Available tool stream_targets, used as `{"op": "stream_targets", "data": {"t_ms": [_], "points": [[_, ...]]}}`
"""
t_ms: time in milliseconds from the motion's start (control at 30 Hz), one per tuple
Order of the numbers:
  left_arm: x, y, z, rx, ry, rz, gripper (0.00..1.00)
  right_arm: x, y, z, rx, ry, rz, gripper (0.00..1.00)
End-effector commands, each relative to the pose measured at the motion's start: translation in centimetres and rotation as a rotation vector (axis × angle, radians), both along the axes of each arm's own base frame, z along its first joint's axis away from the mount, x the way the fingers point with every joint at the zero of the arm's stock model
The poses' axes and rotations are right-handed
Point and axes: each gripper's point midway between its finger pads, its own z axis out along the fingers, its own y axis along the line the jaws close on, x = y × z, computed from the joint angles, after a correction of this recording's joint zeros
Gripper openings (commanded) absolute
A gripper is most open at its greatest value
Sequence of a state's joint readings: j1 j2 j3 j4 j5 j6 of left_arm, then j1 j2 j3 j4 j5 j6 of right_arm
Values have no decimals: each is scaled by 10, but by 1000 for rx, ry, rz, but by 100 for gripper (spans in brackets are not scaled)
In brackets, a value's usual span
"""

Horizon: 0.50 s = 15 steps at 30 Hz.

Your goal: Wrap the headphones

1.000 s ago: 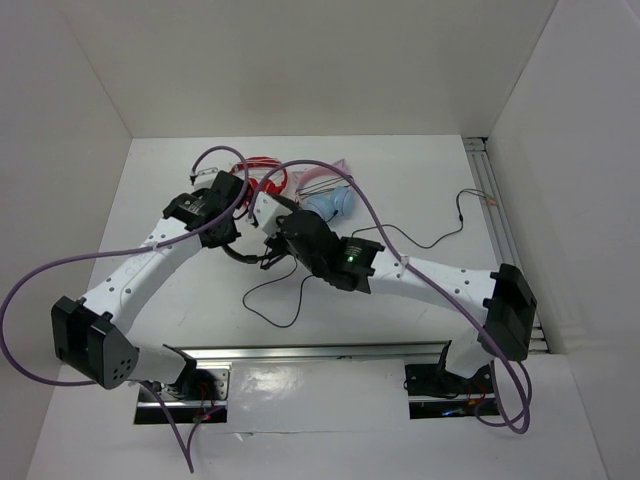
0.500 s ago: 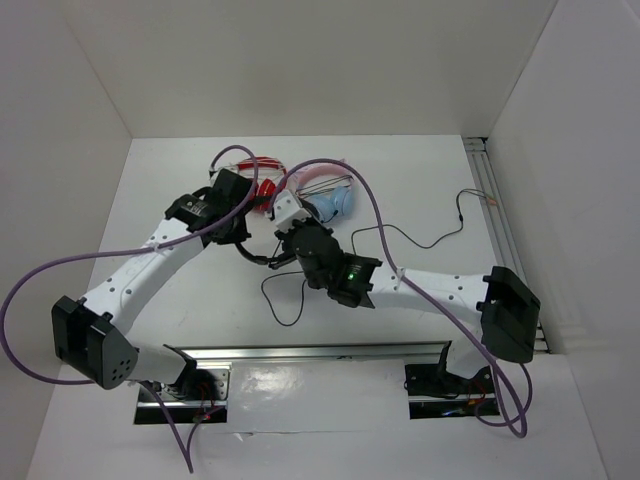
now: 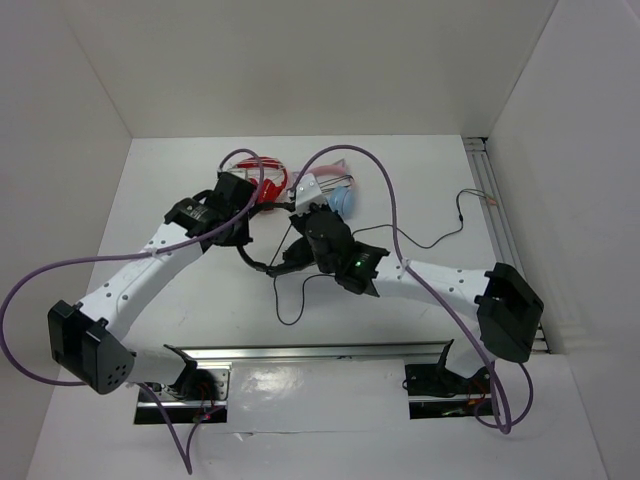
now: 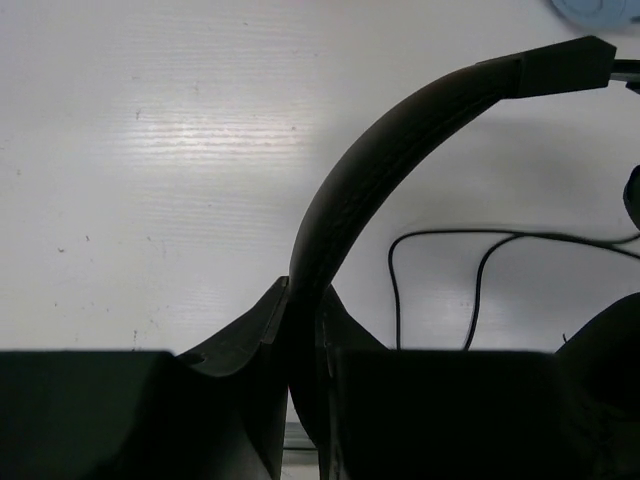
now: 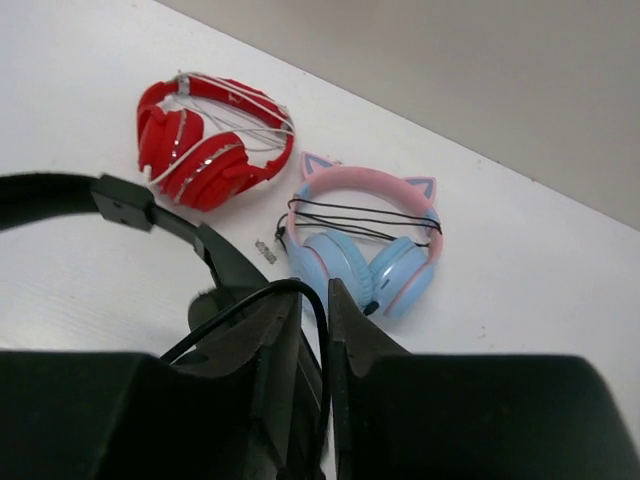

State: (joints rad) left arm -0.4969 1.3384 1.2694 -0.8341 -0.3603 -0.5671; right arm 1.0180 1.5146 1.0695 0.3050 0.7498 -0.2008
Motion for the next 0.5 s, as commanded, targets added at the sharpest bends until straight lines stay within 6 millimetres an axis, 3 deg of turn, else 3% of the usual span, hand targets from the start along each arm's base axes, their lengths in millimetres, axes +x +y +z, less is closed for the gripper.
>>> {"op": "stream_targets", "data": {"t_ms": [0, 133, 200, 367, 467], "points": [[-19, -8, 4, -4, 29, -122, 0, 2, -4, 41, 195, -87, 28, 22], [-21, -13, 1, -9, 45, -152, 0, -8, -2, 44, 240, -115, 115, 0], [-24, -20, 0, -23, 54, -183, 0, -8, -3, 39, 233, -110, 115, 0], [-30, -33, 3, -50, 56, -272, 0, 12, -22, 27, 203, -81, 68, 1], [-34, -39, 3, -47, 59, -313, 0, 22, -36, 29, 223, -67, 68, 2]]}}
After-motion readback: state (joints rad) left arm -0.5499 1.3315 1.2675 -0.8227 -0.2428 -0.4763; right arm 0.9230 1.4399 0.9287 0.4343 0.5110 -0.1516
